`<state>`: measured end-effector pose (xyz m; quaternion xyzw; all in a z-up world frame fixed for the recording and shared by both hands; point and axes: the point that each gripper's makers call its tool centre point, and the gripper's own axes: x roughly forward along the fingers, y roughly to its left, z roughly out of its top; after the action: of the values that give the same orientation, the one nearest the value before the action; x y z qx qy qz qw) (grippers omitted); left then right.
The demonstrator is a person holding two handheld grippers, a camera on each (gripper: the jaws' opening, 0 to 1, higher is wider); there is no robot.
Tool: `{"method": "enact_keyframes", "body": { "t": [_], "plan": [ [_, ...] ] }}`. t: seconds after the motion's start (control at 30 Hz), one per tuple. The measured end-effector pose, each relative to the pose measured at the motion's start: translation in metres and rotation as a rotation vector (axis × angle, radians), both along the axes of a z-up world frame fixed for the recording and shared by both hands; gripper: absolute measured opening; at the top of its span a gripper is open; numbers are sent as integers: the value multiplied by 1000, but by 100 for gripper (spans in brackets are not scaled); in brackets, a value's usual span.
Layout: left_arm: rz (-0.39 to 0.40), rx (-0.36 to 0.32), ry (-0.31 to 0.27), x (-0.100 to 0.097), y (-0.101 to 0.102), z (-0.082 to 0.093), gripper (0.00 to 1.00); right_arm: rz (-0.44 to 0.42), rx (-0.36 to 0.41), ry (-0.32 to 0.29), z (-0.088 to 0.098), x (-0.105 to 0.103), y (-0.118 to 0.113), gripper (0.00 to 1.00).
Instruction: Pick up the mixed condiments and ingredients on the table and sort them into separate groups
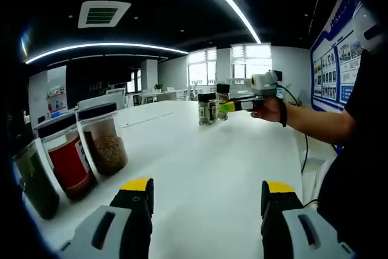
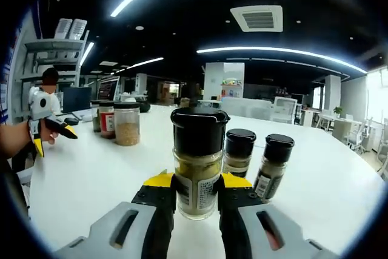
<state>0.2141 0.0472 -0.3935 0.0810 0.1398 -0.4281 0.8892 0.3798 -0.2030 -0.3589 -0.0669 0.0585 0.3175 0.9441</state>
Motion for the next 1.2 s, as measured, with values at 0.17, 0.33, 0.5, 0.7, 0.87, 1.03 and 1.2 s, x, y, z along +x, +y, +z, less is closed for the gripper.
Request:
{"method": "enact_keyframes", "body": {
  "t": [0.17, 0.33, 0.5, 0.7, 0.87, 1.03, 1.2],
  "plan": [
    [-7, 2, 1, 1, -3, 0, 72, -50, 6, -2, 1, -5, -19, 28],
    [-12, 4, 2, 2, -5, -1, 72, -101, 12, -3, 1, -2, -40, 28],
    [-17, 3, 2, 1, -7, -1, 72, -135, 14, 0, -2, 13, -59, 28],
    [-11, 5, 7, 0, -3, -3, 72, -174, 13, 9, -6, 19, -67, 28],
    [-5, 1, 5, 0, 0, -2, 72, -193, 12, 6, -5, 21, -66, 28],
    [-8, 3, 4, -1, 0, -3, 71, -222, 12, 9, -5, 29, -70, 28],
    [2, -8, 2, -1, 3, -3, 72, -246, 13, 16, -7, 34, -72, 28]
  ]
}}
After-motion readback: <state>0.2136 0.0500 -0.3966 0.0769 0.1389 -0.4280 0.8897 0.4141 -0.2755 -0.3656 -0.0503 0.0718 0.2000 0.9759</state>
